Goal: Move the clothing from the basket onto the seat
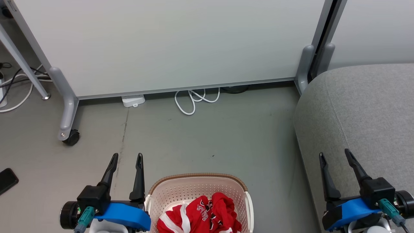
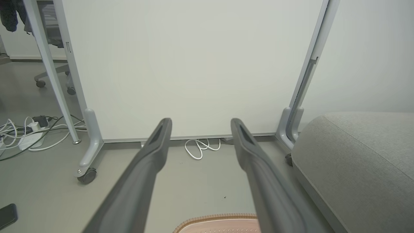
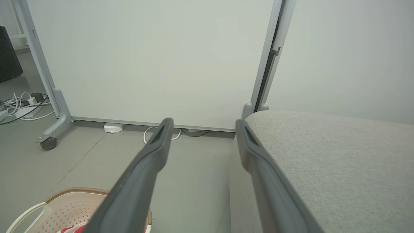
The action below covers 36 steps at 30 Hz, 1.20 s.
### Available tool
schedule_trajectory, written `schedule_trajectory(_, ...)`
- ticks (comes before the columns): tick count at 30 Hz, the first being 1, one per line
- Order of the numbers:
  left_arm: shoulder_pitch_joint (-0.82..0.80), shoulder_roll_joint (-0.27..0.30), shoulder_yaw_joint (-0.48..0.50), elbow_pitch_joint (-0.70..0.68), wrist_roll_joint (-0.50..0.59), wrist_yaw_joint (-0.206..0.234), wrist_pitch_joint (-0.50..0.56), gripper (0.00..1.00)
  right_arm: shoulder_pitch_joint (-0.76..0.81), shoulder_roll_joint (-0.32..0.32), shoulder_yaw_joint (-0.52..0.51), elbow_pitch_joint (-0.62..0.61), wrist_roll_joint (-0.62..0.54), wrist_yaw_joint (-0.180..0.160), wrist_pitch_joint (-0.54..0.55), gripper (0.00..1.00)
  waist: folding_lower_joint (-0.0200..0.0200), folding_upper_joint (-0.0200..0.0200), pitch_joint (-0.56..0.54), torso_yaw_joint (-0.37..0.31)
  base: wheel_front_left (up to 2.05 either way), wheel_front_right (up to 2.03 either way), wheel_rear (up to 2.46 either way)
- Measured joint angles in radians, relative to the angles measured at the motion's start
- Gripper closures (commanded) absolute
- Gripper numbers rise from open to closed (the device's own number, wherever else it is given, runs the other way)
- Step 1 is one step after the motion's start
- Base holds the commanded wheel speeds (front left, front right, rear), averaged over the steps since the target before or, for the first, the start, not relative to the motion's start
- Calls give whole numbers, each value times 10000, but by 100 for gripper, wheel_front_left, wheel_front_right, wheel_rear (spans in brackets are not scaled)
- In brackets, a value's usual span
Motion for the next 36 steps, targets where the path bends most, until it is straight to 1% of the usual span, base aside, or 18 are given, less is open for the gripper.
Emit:
schedule_trajectory(4, -16, -17, 142, 123, -303, -15, -2, 0, -36, -2, 94, -29, 6, 0, 2, 0, 0, 0, 92, -68, 0, 0, 0)
schedule_trajectory(8, -59, -23, 211, 593, -426, -17, -12, 0, -272, -4, 433, -178, 100, 2, 0, 0, 0, 0, 372, -291, 0, 0, 0)
schedule_trajectory(11, -292, 25, 244, 1202, -439, -23, -12, 0, -503, -4, 704, -353, 190, 10, -17, 0, 0, 0, 741, -557, 0, 0, 0)
schedule_trajectory(17, -1233, 370, 219, 2844, -441, -31, 171, 0, -1100, -21, 1296, -564, 422, 10, -98, 0, 0, 0, 1812, -1270, 0, 0, 0)
schedule_trajectory(22, -2248, 662, 56, 4230, -355, -38, 886, 0, -1662, -23, 1651, -721, 748, 10, -184, 0, 1, 0, 2962, -1903, 0, 0, 0)
schedule_trajectory(27, -3025, 823, 15, 5605, -456, -44, 1831, 0, -2070, -23, 1893, -813, 1068, 10, -211, 0, 1, 0, 4127, -2481, 0, 0, 0)
schedule_trajectory(31, -3614, 943, 36, 6366, -554, -73, 2299, 0, -2245, -25, 2069, -1085, 1310, 10, -221, 0, 2, -1, 4982, -2868, 0, 0, 0)
schedule_trajectory(36, -4220, 1030, 299, 7070, -890, 96, 2694, 0, -2462, -25, 2318, -1350, 1588, 10, -222, 0, 2, -1, 5892, -3232, 0, 0, 0)
